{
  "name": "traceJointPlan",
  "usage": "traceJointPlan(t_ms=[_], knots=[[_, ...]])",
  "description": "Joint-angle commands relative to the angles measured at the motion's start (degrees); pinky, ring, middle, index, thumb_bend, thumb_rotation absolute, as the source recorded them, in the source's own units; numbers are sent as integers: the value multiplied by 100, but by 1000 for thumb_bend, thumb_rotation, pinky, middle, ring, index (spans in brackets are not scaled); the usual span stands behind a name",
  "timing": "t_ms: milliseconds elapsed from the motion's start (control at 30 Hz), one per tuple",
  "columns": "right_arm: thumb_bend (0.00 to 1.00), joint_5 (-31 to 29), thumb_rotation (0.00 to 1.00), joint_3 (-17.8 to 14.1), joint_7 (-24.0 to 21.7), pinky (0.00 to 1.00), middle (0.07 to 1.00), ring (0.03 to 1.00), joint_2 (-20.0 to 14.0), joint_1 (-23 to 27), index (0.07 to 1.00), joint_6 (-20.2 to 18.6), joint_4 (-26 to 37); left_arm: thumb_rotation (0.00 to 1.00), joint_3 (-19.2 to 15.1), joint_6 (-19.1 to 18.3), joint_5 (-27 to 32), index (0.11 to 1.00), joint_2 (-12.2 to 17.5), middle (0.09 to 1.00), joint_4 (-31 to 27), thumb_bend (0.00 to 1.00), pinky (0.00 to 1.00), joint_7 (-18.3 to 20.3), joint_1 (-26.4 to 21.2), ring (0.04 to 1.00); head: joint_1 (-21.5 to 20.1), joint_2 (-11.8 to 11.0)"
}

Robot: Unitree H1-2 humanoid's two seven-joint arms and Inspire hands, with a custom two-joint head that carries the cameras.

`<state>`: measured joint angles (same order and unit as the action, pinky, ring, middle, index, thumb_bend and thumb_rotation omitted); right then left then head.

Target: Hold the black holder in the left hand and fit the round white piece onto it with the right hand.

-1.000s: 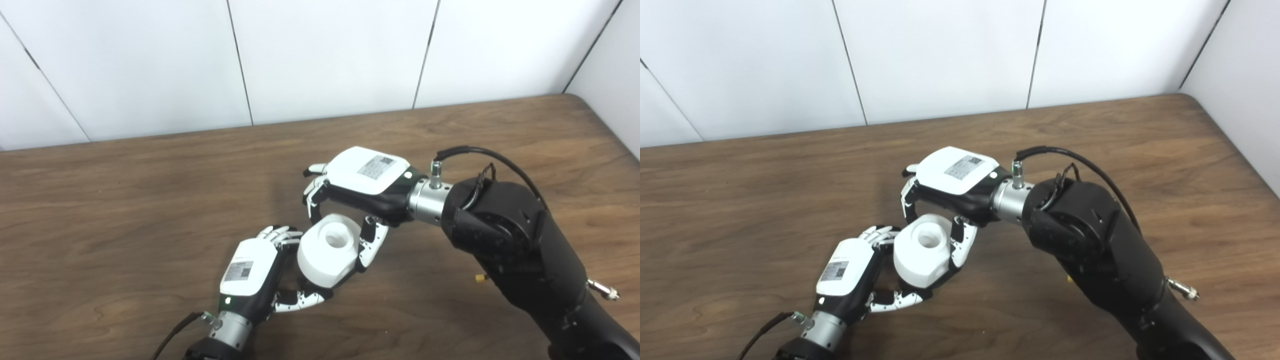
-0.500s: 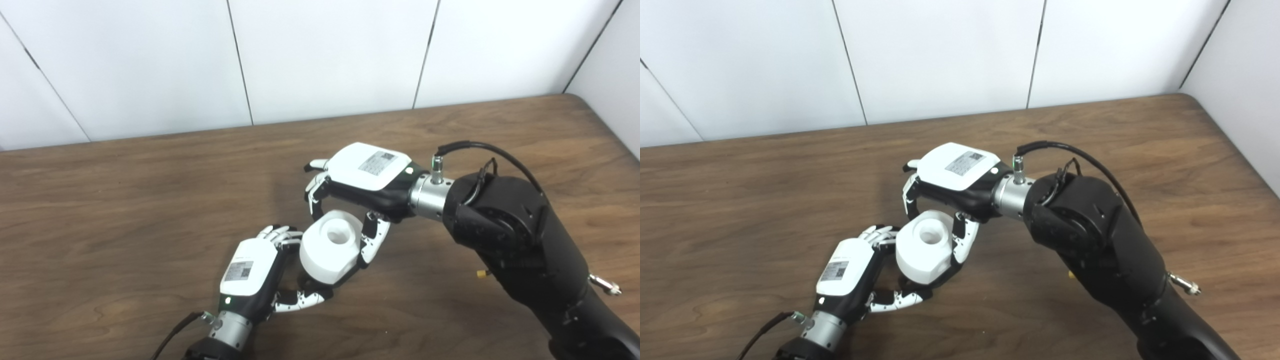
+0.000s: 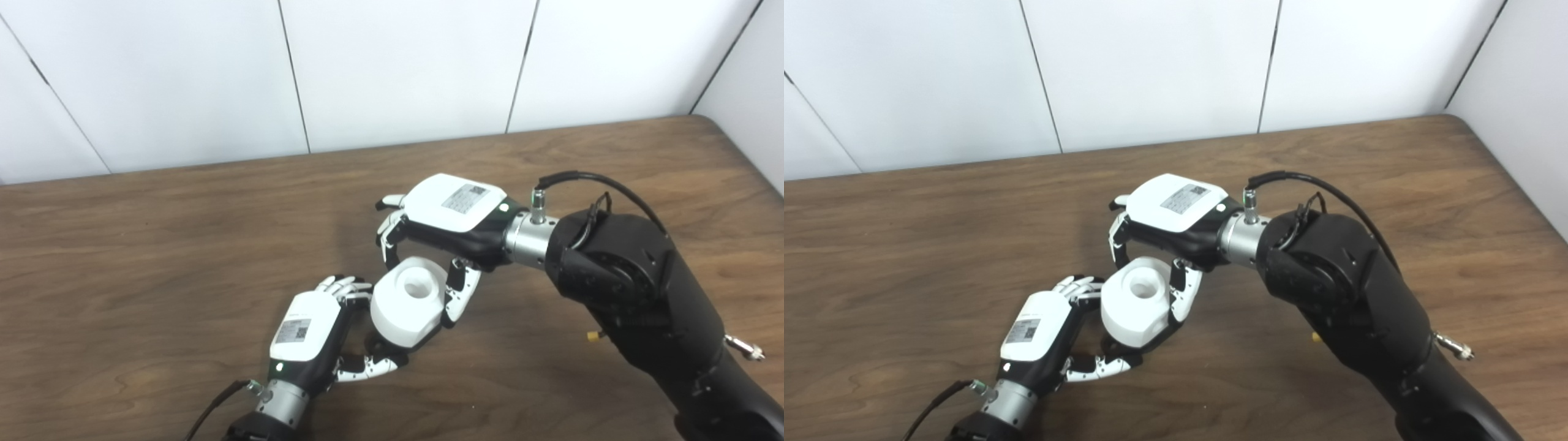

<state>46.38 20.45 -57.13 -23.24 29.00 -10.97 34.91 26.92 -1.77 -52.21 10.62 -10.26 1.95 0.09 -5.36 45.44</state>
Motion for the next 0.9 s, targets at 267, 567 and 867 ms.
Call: traceJointPlan(t_ms=[267, 567, 867], knots=[[524, 101, 135, -25, 77, 878, 788, 932, -15, 133, 484, 74, 75, 56, 80, -114, -59, 485, 10, 769, 16, 524, 916, 329, 53, 843, 0, 44], [525, 177, 135, 77, 161, 876, 784, 927, 43, 31, 484, 197, 0, 56, 88, -106, -80, 484, 9, 768, -3, 524, 917, 307, 65, 844, 6, 59], [525, 315, 137, 155, 265, 883, 784, 920, 109, -88, 484, 360, -65, 56, 89, -134, -63, 484, 13, 768, -67, 524, 923, 342, 73, 845, 47, 86]])
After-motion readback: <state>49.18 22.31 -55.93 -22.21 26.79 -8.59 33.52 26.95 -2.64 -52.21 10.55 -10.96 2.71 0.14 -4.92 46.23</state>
